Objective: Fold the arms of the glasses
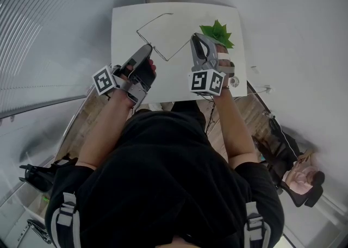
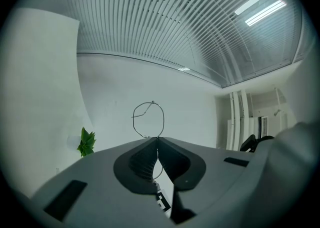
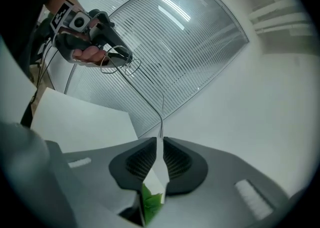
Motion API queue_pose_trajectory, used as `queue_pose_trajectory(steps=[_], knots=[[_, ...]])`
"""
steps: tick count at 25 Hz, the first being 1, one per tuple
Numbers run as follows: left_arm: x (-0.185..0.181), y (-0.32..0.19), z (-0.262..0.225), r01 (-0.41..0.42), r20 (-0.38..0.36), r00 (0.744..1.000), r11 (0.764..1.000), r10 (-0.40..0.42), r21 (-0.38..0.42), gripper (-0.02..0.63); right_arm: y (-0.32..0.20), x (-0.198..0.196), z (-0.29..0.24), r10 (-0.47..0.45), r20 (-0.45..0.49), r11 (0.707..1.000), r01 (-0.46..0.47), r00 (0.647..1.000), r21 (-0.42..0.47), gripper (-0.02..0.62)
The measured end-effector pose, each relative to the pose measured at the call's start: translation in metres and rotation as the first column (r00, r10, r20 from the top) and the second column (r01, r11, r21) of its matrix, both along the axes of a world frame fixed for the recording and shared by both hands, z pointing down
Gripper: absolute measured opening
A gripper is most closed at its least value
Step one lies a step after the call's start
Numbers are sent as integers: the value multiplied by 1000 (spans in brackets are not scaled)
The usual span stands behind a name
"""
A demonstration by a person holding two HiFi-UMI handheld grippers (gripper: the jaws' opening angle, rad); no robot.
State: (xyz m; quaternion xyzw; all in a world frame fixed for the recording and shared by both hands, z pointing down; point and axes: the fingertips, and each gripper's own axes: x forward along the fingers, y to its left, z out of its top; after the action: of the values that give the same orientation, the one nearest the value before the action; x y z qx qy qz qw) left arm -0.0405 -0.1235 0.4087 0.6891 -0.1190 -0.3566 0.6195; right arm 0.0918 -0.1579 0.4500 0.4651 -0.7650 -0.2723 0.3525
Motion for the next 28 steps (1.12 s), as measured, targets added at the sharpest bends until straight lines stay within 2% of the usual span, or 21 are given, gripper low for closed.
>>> queue_pose_trajectory(steps=[18, 28], knots=[[6, 4, 5, -18, -16, 1000, 1000, 18, -25, 12, -1, -1, -1, -36, -72, 998, 39, 997, 40, 41], [13, 9, 7, -52, -28, 998, 998, 51, -34, 12, -2, -11, 0, -94, -122, 994, 100, 988, 47, 41]])
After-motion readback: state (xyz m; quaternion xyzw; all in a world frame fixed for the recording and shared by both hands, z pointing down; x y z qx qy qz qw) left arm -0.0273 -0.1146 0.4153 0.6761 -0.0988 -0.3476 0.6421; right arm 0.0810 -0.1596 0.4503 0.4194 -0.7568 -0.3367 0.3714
